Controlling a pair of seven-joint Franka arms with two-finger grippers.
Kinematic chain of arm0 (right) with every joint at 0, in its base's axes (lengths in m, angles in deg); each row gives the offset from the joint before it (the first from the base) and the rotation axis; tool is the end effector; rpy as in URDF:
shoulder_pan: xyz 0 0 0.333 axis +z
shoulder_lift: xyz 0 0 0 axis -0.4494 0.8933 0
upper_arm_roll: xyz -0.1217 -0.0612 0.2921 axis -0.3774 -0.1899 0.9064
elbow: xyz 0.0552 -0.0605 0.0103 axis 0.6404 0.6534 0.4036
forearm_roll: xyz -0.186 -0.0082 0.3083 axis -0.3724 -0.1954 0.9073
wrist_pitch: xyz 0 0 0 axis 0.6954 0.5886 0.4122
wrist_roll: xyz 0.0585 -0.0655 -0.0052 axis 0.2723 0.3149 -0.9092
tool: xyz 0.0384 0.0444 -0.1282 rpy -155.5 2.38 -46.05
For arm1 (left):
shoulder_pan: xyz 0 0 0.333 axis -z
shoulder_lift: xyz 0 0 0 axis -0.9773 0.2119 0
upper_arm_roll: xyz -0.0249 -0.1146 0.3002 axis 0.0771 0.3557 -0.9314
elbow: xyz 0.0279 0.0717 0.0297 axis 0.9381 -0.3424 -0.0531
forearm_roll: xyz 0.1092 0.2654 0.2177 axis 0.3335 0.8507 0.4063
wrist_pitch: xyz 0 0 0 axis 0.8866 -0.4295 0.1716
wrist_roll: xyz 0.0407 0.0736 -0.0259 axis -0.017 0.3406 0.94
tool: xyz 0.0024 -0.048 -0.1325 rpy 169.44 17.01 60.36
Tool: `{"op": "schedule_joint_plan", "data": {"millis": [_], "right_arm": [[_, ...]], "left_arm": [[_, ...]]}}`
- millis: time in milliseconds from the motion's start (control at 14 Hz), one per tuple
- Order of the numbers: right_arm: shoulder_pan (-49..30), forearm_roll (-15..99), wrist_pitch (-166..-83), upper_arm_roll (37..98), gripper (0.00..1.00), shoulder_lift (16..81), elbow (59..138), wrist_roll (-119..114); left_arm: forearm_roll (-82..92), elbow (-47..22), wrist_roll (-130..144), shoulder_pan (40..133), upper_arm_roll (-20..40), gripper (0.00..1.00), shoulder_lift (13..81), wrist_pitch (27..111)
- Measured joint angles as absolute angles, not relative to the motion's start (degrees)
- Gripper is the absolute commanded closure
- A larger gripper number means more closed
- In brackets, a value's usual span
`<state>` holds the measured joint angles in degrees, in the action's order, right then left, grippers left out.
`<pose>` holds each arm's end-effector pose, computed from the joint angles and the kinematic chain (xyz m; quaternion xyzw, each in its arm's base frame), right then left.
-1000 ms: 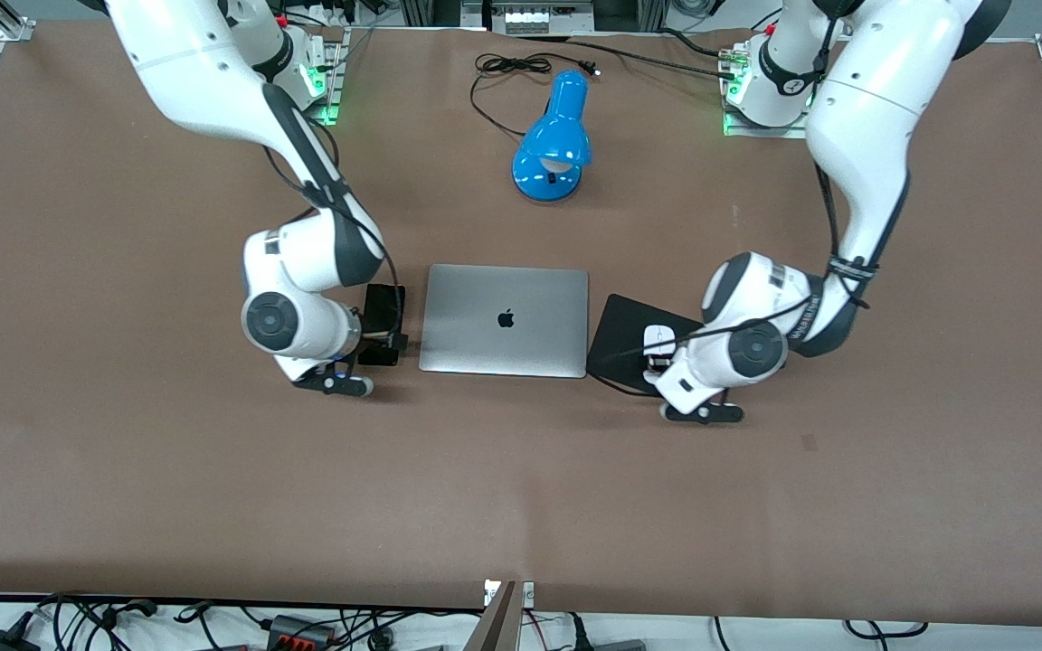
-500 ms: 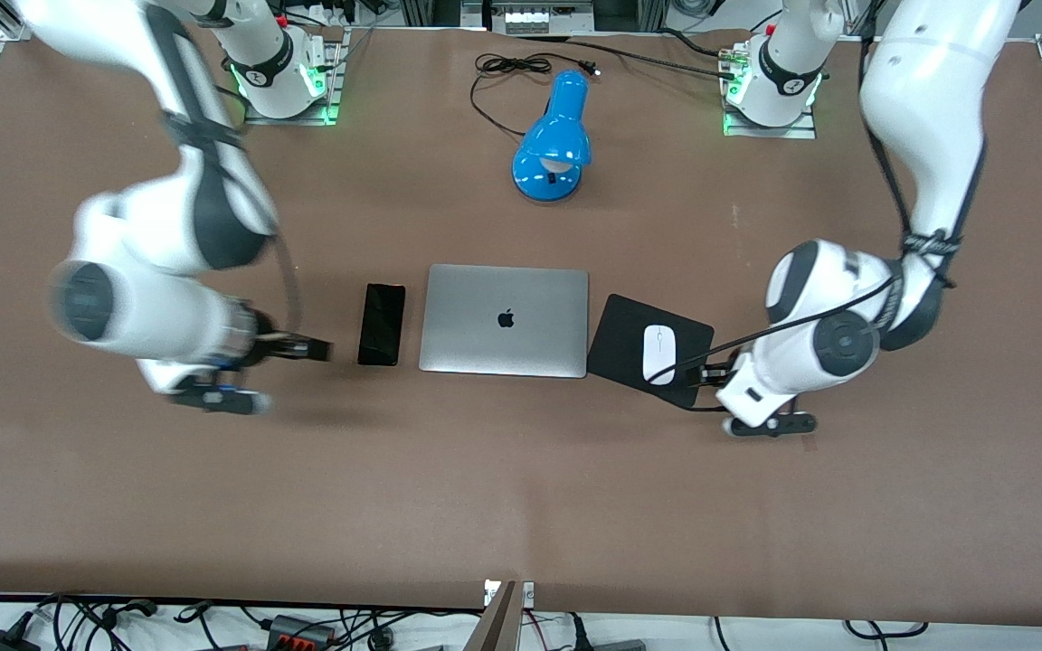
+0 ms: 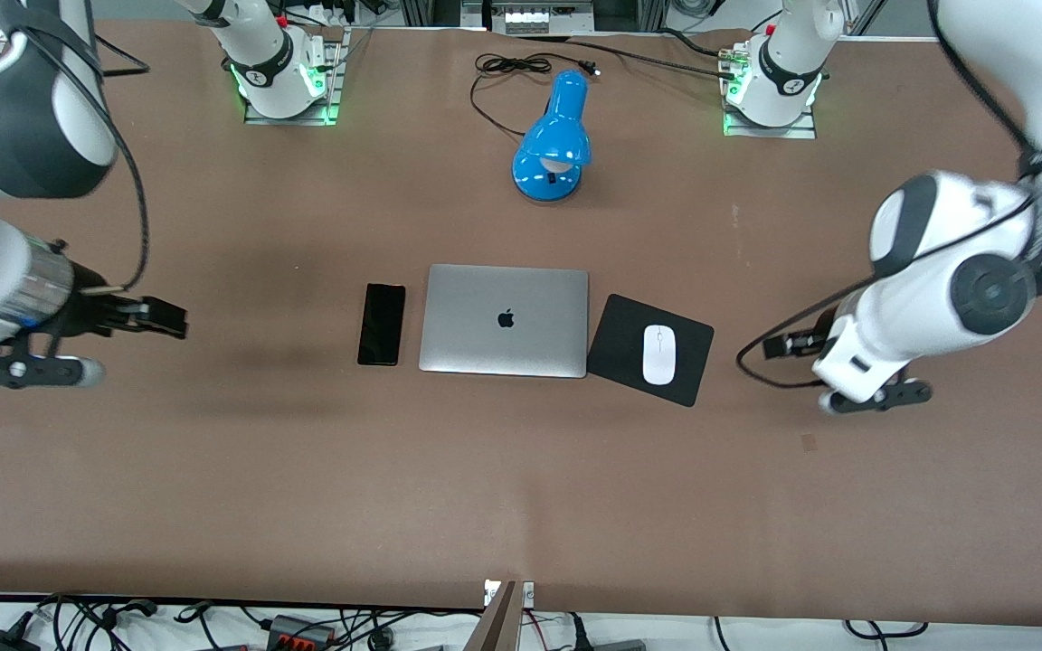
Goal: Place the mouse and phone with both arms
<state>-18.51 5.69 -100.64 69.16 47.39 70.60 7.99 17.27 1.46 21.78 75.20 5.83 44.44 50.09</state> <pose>0.6347 0.0601 0.5177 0.9999 -0.0071 -0.0142 0.0064 0.6133 -0.0993 0.4139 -0.9928 -0.0812 0.0876 0.0023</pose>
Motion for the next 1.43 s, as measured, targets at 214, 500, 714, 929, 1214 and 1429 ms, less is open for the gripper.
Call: {"op": "schedule_joint_plan", "data": {"millis": [214,500,714,929,1214,1429], "right_arm": [[-22.3,5.6,-100.6,69.1,0.0,45.4,70.1,6.7],[-28.1,5.6,-100.6,71.7,0.0,43.0,70.1,3.8],[-28.2,5.6,-100.4,72.2,0.0,42.0,70.2,3.8],[-28.2,4.6,-100.6,72.2,0.0,40.3,72.2,3.6],[-28.2,3.8,-104.1,72.3,0.0,33.8,82.5,2.1],[-28.2,3.8,-104.8,72.3,0.0,29.4,89.2,1.4]], "left_arm": [[17.3,8.8,21.9,73.0,5.6,0.0,41.9,36.0],[17.3,13.8,21.8,69.4,5.4,0.0,40.7,28.7],[17.2,13.1,21.8,69.6,6.2,0.0,39.9,29.5],[15.9,8.0,21.8,69.9,6.8,0.0,36.4,33.5],[14.5,-1.5,21.8,69.4,6.7,0.0,30.0,40.4],[14.5,-3.3,19.6,67.5,6.2,0.0,28.0,41.7]]}}
